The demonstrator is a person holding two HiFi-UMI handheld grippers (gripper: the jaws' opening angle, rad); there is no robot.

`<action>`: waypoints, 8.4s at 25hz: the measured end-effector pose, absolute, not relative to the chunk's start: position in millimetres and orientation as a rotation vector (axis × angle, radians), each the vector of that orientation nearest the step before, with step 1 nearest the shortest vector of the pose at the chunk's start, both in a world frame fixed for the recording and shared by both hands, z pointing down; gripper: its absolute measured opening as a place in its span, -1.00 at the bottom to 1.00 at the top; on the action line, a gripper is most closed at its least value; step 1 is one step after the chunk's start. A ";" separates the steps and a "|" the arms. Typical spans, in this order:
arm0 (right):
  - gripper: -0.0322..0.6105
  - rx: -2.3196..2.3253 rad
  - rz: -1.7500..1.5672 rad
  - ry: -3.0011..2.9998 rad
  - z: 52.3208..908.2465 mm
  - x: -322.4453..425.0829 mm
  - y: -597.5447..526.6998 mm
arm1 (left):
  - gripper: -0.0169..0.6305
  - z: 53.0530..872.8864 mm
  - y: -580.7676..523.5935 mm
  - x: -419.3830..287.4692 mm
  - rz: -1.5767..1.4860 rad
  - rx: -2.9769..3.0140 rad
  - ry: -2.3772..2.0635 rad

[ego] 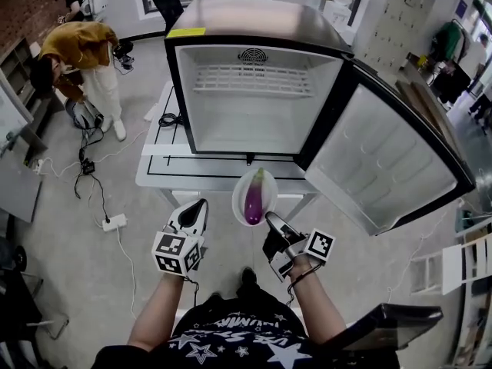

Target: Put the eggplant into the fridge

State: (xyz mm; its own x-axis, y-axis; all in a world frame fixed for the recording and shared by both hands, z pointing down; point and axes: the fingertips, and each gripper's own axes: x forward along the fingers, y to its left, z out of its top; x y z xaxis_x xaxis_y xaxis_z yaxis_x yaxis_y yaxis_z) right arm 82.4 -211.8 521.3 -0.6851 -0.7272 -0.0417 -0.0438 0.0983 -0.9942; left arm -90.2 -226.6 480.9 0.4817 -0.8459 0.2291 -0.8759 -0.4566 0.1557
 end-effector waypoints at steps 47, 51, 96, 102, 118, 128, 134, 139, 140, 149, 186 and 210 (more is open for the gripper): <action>-0.83 -0.668 -1.699 1.907 516.8 19.8 -393.0 | -0.92 479.1 -398.3 -143.2 0.137 2.409 -1.578; -0.83 -0.691 -1.687 1.910 516.6 10.3 -412.4 | -0.92 476.9 -416.0 -153.2 0.128 2.425 -1.564; -0.83 -0.953 -1.771 1.964 573.3 -22.7 -521.5 | -0.92 485.3 -455.6 -177.5 0.127 2.450 -1.505; -0.83 -1.089 -1.805 2.000 585.0 -16.8 -522.5 | -0.92 484.9 -454.7 -180.2 0.121 2.436 -1.525; -0.83 -1.290 -1.763 2.211 586.4 -18.2 -522.8 | -0.92 483.8 -451.3 -177.9 0.091 2.421 -1.525; -0.75 -1.413 -1.749 2.273 591.6 -16.9 -520.2 | -0.92 481.5 -448.6 -182.0 0.069 2.413 -1.532; -0.74 -1.464 -1.724 2.277 589.7 -10.1 -520.1 | -0.92 480.0 -448.6 -181.3 0.071 2.419 -1.529; -0.74 -1.444 -1.702 2.230 582.6 -4.5 -515.4 | -0.92 479.5 -445.5 -178.5 0.076 2.423 -1.522; -0.74 -1.433 -1.698 2.226 580.6 -4.1 -514.0 | -0.92 479.8 -444.5 -177.9 0.077 2.422 -1.522; -0.75 -1.249 -1.636 2.267 551.8 -2.3 -484.7 | -0.92 478.7 -424.3 -158.3 0.090 2.426 -1.512; -0.88 -0.945 -1.519 2.550 533.0 65.3 -329.8 | -0.92 494.0 -293.0 -30.5 0.226 2.337 -1.571; -0.88 -1.229 -1.367 2.392 524.6 48.1 -211.6 | -0.92 502.9 -177.5 -71.6 0.205 2.440 -1.347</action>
